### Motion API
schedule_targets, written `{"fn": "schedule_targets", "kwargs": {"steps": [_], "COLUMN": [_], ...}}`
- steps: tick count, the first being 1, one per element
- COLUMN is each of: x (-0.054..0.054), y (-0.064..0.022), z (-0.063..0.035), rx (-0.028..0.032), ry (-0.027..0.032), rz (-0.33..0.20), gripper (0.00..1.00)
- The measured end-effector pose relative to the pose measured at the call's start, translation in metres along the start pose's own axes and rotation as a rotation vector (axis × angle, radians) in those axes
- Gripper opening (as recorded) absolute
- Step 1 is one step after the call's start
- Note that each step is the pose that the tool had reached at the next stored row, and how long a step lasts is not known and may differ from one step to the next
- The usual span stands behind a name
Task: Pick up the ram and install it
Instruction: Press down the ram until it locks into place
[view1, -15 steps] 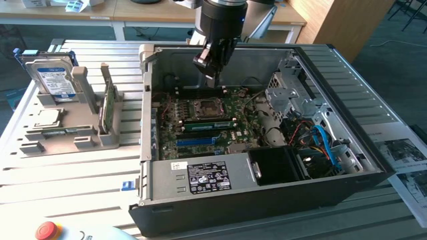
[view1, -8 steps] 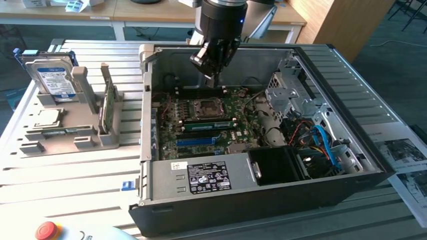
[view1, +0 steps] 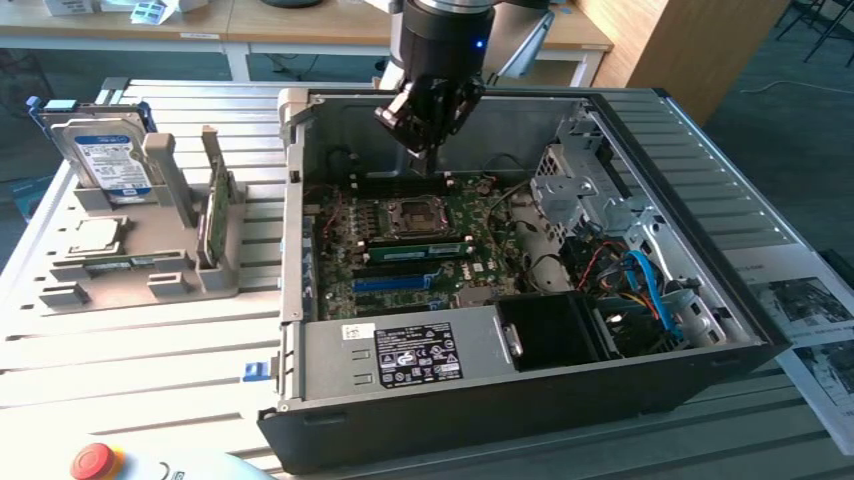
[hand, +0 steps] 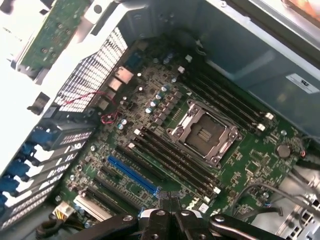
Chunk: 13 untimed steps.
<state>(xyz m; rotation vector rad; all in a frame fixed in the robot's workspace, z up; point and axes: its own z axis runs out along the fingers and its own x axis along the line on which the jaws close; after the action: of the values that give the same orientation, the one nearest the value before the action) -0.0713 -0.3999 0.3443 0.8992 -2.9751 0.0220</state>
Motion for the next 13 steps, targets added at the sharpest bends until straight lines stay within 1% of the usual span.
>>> {"fn": "schedule_targets", "kwargs": {"steps": [13], "x": [-0.0001], "y": [0.0000], "z": [0.0010], "rx": [-0.0075], "ry": [0.0007], "rz": [0.207], "gripper": [0.10]}}
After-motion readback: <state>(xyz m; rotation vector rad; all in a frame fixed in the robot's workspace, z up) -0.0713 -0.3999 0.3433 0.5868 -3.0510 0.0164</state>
